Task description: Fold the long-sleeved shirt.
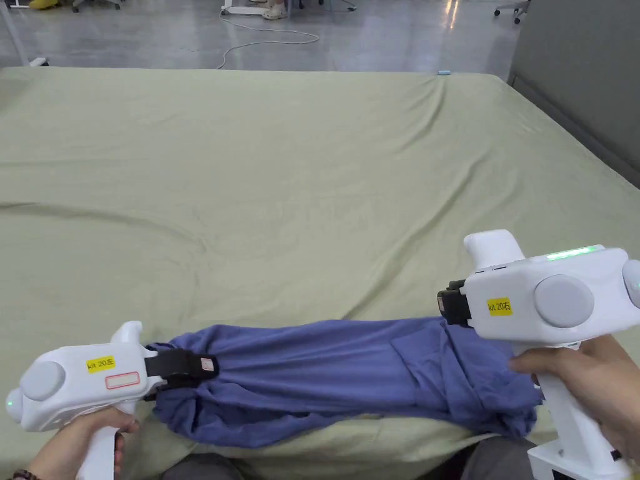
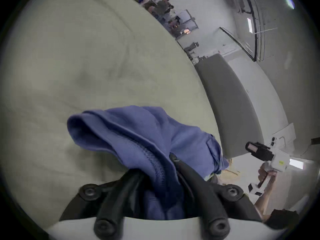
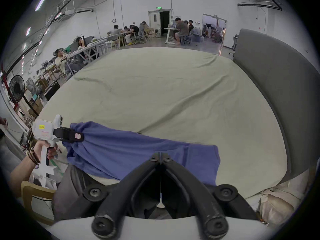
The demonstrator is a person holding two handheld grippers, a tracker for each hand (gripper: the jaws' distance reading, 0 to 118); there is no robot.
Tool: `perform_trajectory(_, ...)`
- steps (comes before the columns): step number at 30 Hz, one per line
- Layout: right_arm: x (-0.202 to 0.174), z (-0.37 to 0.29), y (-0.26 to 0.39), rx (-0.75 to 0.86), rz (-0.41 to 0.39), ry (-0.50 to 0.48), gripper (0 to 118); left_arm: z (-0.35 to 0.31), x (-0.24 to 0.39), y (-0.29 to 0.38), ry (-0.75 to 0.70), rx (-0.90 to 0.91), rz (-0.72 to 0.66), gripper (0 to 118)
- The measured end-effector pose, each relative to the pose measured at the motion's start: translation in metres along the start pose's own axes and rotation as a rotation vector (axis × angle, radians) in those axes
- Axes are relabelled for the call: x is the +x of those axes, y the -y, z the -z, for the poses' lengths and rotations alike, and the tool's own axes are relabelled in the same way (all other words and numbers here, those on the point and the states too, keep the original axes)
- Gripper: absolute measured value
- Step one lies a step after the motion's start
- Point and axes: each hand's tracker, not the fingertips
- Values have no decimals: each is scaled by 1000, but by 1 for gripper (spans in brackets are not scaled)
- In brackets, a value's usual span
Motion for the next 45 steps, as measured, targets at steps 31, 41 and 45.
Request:
perform_trajectory(31, 3, 5, 3, 30, 24, 2, 0, 75, 167, -10, -131, -152, 195, 10)
perform_trajectory(41, 24, -10, 15, 41, 82, 19, 0, 82, 159, -13, -105, -119, 191, 81)
perform_trajectory(45, 23, -11, 19, 52, 94, -1, 0, 25, 161, -25, -137, 37, 201, 79)
